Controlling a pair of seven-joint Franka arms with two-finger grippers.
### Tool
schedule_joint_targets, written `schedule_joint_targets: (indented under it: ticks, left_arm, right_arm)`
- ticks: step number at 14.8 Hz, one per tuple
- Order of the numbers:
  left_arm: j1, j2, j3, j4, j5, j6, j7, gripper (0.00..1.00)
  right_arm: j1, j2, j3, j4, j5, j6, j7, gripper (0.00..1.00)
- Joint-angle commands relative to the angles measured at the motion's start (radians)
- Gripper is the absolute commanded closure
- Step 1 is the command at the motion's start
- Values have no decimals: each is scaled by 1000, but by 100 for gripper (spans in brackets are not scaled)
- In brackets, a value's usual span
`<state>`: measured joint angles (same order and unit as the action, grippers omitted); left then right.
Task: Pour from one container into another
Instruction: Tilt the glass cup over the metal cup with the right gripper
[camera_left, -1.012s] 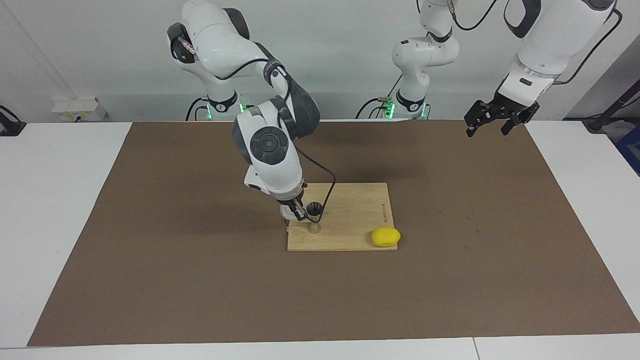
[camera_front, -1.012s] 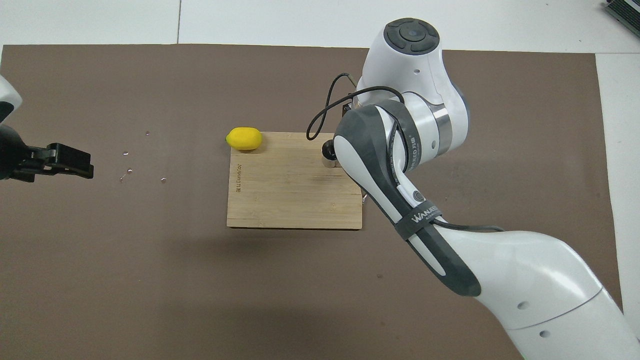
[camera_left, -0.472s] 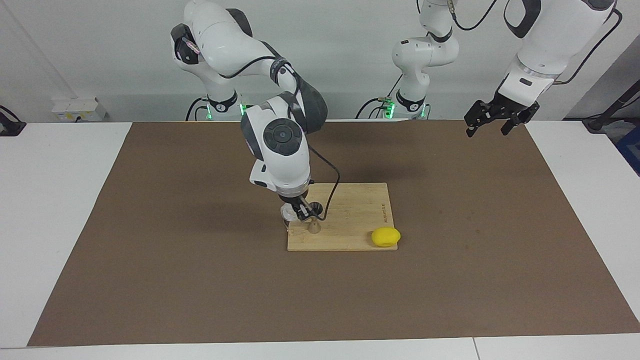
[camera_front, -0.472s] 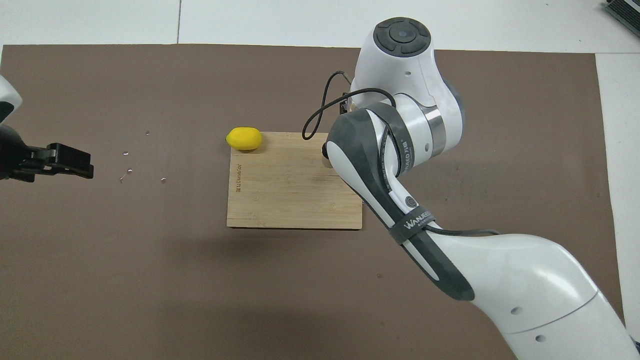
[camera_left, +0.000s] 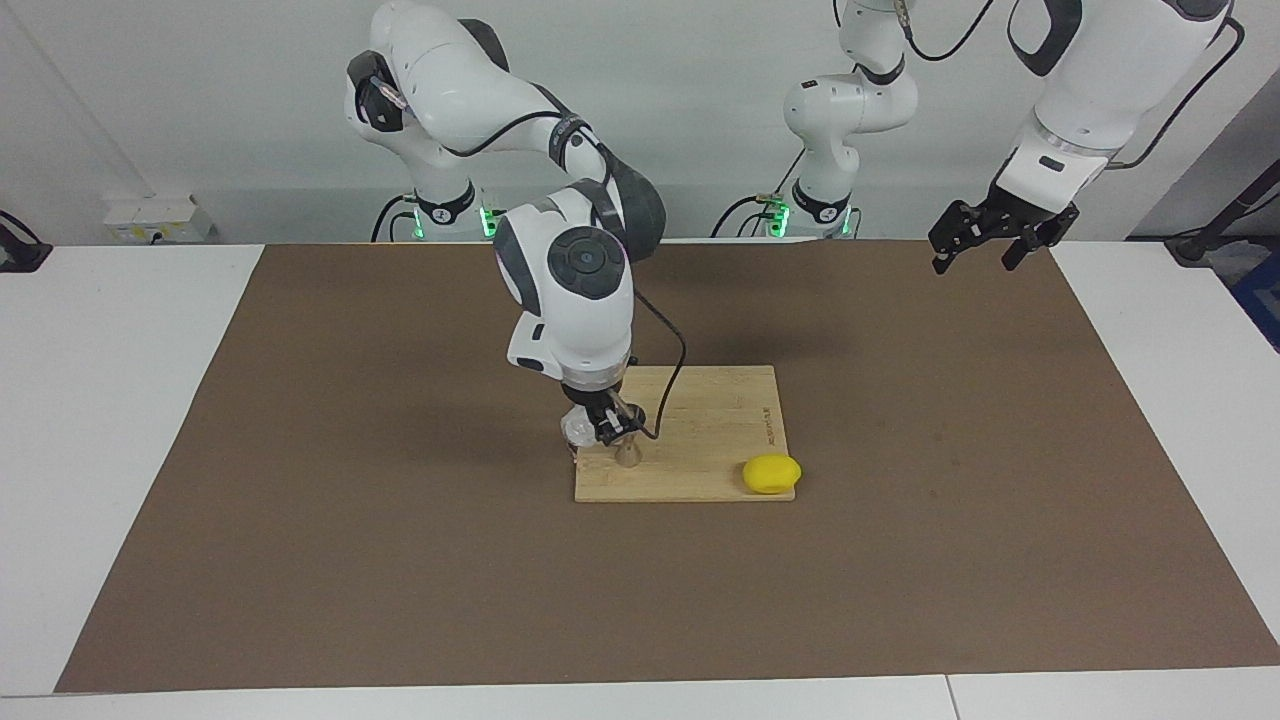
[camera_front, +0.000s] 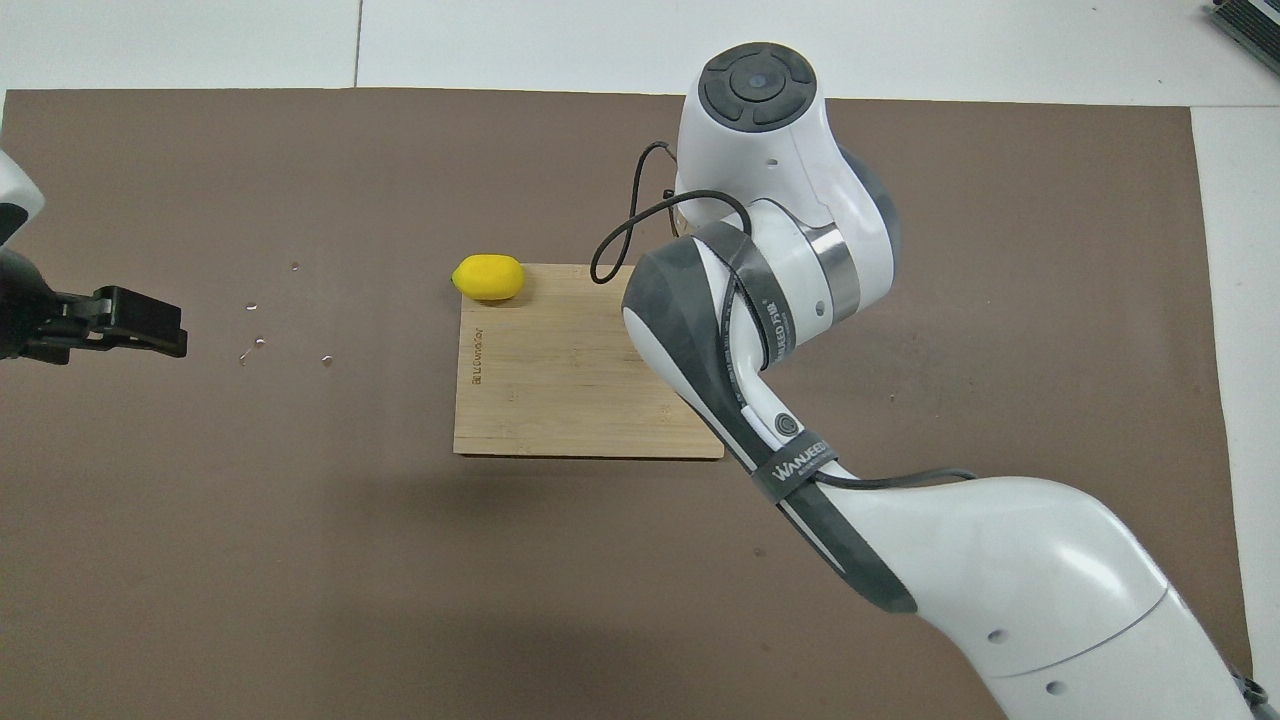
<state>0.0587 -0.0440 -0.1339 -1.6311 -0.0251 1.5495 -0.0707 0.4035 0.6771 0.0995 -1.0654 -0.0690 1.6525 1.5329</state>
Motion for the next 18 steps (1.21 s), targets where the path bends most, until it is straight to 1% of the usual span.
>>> schedule_joint_targets:
  ticks: [1,12,18]
  left_arm:
    - [15,-16,-7,-15,-4,-8,12,0]
    - [15,-16,-7,-13,-4,-8,12,0]
    - [15,-16,-7,-15,-4,-8,12,0]
  right_arm:
    - [12,28,9,55,-47,-16,4,100]
    - [51,24,11,53,-156,-25,-63,100]
    - [80,18,11,51,-210,-51,-108,100]
